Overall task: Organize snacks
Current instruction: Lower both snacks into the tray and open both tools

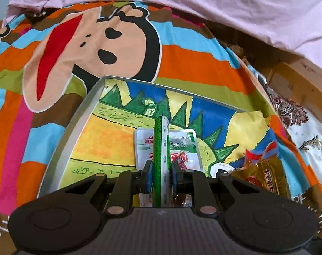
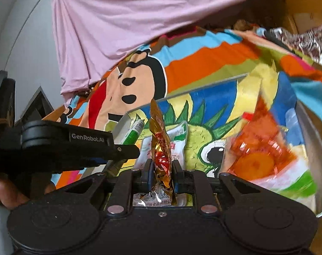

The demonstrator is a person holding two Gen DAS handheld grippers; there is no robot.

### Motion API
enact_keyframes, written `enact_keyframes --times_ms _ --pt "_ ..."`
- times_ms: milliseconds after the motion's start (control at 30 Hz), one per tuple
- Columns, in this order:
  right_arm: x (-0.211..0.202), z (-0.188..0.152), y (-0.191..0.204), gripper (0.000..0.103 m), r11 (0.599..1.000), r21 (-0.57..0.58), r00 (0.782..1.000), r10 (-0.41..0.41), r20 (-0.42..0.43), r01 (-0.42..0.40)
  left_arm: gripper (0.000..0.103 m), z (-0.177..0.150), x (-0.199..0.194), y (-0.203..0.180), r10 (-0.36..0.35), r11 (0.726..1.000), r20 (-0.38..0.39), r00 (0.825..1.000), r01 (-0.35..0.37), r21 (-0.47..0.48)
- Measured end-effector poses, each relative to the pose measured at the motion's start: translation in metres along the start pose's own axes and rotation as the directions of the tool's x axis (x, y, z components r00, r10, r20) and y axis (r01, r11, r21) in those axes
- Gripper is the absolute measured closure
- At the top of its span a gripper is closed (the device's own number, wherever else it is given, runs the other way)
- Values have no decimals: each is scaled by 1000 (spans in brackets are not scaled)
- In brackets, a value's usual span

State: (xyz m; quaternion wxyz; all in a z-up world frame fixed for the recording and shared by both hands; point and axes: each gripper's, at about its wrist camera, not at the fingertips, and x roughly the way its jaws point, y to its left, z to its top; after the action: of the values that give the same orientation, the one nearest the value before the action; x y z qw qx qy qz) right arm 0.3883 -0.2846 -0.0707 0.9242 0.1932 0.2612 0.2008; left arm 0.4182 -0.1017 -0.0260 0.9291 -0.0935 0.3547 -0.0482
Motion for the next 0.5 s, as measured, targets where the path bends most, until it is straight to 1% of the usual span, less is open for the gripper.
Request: enact_keyframes --times_ms 133,200,333,400,500 --pt "2 2 1 80 1000 9 1000 -12 -3 12 84 -1 8 0 2 1000 -13 1000 -2 0" --pt "0 4 2 73 1000 -2 1000 -18 5 18 84 -1 10 -1 10 1000 -13 1000 -10 7" --pt "-4 7 2 65 1000 -13 1000 -22 23 22 83 1 9 0 13 1000 5 1000 -13 -5" --pt "-7 9 4 52 999 -30 999 -35 40 36 82 3 7 0 9 1000 13 1000 -9 -16" --pt "-12 13 4 45 998 -45 996 -47 70 50 77 5 5 0 11 1000 20 1000 -11 -16"
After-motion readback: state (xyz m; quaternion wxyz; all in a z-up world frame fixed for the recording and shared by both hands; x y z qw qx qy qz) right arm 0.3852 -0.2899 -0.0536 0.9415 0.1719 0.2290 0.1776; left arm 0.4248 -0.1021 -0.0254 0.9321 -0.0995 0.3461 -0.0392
